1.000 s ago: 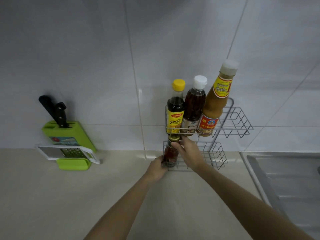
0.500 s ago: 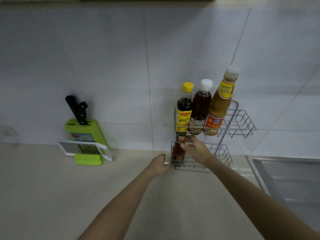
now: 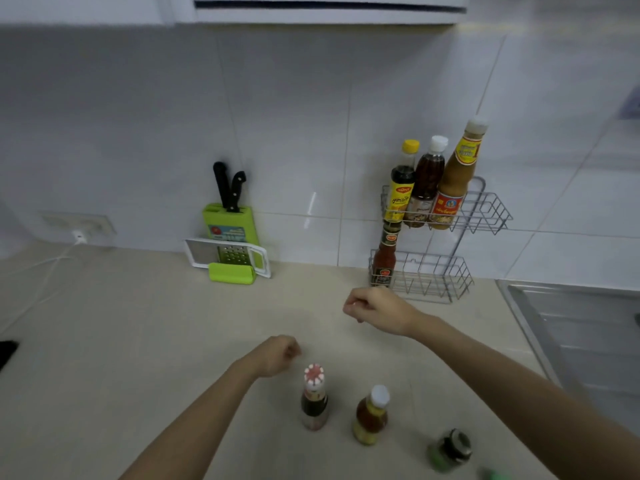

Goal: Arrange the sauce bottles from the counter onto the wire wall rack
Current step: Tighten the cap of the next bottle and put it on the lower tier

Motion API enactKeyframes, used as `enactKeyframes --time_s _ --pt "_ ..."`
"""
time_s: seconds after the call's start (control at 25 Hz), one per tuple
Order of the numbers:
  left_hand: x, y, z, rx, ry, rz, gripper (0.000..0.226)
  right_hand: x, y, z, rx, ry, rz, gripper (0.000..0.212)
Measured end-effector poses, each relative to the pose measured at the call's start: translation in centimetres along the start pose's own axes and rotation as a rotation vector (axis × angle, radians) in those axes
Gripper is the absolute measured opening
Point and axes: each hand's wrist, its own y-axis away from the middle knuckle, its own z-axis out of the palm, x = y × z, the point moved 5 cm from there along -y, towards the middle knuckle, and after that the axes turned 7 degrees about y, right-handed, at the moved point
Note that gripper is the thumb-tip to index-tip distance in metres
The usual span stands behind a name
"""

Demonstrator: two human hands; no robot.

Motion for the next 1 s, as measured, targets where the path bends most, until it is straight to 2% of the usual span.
enactKeyframes --time_s 0.12,0.2,0.36,0.48,0.56,0.72,0.88,1.0 --pt "-1.1 4.5 3.2 -0.311 -0.061 0.006 0.058 -5.2 2.1 2.8 -0.147 0.198 -0.198 0.037" --pt "-0.4 6.8 4.8 -0.366 0.044 0.043 0.068 -7.1 3.4 4.5 -0.182 0.292 -0.251 0.046" --pt "0.9 8.4 5.8 -0.062 0.481 0.130 0.055 -8.3 4.4 6.3 -0.115 0.397 -0.269 0.046" --pt "1.9 8.8 5.9 0.093 0.527 0.190 0.035 -8.3 4.6 5.9 -0.095 0.447 -0.224 0.042" --pt "3.5 9.0 5.9 0.139 0.557 0.224 0.027 -8.0 4.5 5.6 -0.105 0.435 -0.178 0.039" --pt "5.4 9.1 4.6 0.195 0.631 0.278 0.038 -8.4 4.1 3.0 -0.101 0.413 -0.126 0.040" --pt "7.7 8.6 1.2 0.187 0.541 0.338 0.041 -8.8 2.9 -1.5 -0.200 0.421 -0.149 0.039" --pt "9.4 8.2 -0.7 0.168 0.507 0.378 0.040 -9.5 2.5 -4.2 -0.212 0.495 -0.194 0.036"
